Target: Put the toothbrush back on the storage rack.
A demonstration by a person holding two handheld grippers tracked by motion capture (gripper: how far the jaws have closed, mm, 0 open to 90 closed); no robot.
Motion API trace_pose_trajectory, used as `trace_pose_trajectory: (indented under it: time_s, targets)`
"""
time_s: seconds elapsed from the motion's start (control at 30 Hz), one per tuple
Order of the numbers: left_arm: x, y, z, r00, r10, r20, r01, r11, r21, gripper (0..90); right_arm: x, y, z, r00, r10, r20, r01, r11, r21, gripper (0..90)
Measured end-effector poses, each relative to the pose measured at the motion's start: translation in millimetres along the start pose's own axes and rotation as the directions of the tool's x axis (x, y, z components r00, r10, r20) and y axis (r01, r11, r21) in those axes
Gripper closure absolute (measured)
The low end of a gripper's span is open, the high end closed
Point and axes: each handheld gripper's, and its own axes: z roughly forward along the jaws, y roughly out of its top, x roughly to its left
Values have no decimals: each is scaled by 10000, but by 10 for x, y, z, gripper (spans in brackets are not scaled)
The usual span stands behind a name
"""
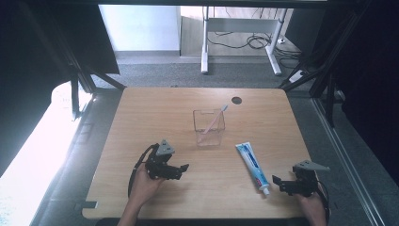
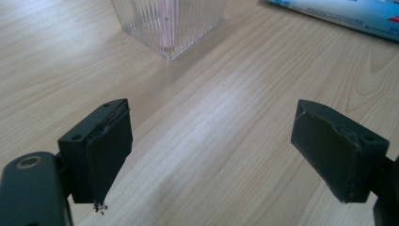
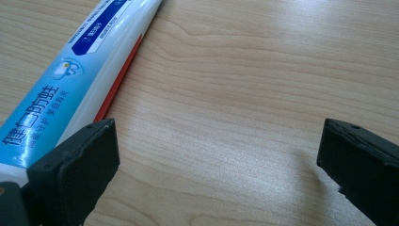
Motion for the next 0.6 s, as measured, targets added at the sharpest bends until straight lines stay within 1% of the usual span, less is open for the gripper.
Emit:
trace_pose_trajectory:
  time_s: [0.1, 0.17, 0.3, 0.43, 0.5, 0.6]
  targets:
    - [-13, -64, -8, 10000, -60, 55, 60, 10000, -5, 134, 4, 1, 1, 10000, -12, -2, 12, 10000, 10, 0]
    - [-32, -107, -6, 10000, -98, -14, 98, 9999, 21, 134, 6, 1, 3, 10000, -22, -5, 22, 10000, 8, 0]
    - [-57, -173, 0, 10000, 9, -97, -7, 9999, 162, 134, 12, 3, 3, 10000, -32, -42, 32, 10000, 1, 0]
    - [-68, -243, 7, 9999, -154, -68, 155, 9998, 124, 134, 16, 4, 2, 9999, -58, -109, 58, 10000, -42, 0]
    - [-75, -285, 24, 9997, -137, -178, 141, 9997, 211, 134, 16, 3, 3, 9999, -78, -113, 78, 10000, -30, 0]
    - [-83, -352, 59, 9990, -19, -457, 40, 9989, 475, 134, 19, 3, 2, 9999, -68, -119, 68, 10000, -14, 0]
